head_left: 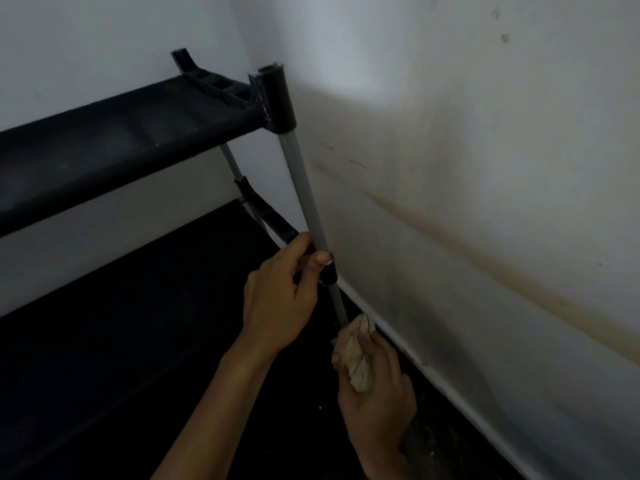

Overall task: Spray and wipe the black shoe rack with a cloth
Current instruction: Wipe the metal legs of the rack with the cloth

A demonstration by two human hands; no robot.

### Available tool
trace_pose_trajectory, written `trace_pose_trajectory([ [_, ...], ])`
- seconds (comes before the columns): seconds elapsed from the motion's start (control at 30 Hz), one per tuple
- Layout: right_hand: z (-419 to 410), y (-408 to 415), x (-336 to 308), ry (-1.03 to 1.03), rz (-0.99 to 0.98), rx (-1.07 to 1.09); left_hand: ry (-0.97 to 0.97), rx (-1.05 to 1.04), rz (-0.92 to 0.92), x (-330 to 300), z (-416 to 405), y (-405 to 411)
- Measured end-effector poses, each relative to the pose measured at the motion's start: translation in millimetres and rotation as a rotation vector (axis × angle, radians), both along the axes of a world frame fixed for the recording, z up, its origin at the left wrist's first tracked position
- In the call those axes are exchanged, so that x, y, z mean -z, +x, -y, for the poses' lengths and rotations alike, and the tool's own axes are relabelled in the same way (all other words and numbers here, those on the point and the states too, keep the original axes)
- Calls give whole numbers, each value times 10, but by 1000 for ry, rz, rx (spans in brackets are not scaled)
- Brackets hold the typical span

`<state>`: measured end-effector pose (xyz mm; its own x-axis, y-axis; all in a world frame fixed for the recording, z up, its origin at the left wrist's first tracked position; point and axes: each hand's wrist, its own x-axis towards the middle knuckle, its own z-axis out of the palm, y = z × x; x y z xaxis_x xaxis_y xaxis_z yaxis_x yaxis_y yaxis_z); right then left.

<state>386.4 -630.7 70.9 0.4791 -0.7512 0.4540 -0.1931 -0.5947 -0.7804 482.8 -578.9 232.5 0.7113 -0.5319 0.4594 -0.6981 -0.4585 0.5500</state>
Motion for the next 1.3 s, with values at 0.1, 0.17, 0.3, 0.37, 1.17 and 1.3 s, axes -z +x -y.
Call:
trace_pose_trajectory([
  [0.1,-22,132,-190,-346,129,-1,10,-12,-2,0,6,2],
  [0.17,-5,184,-181,-491,42,-70,12,-15,-11,1,9,5],
  [0.3,-49,21,170,-345,-100,-153,-12,1,-25,-5,0,-2],
  [0.37,-85,-68,324,-169,-48,-171,-16,-7,-20,11,8,1],
  [1.17,158,-355,689,1154,79,-236,-157,74,401,761,-219,-364],
  [1.3,56,-296,430,798,89,-262,-214,73,-422,969,-180,-274],
])
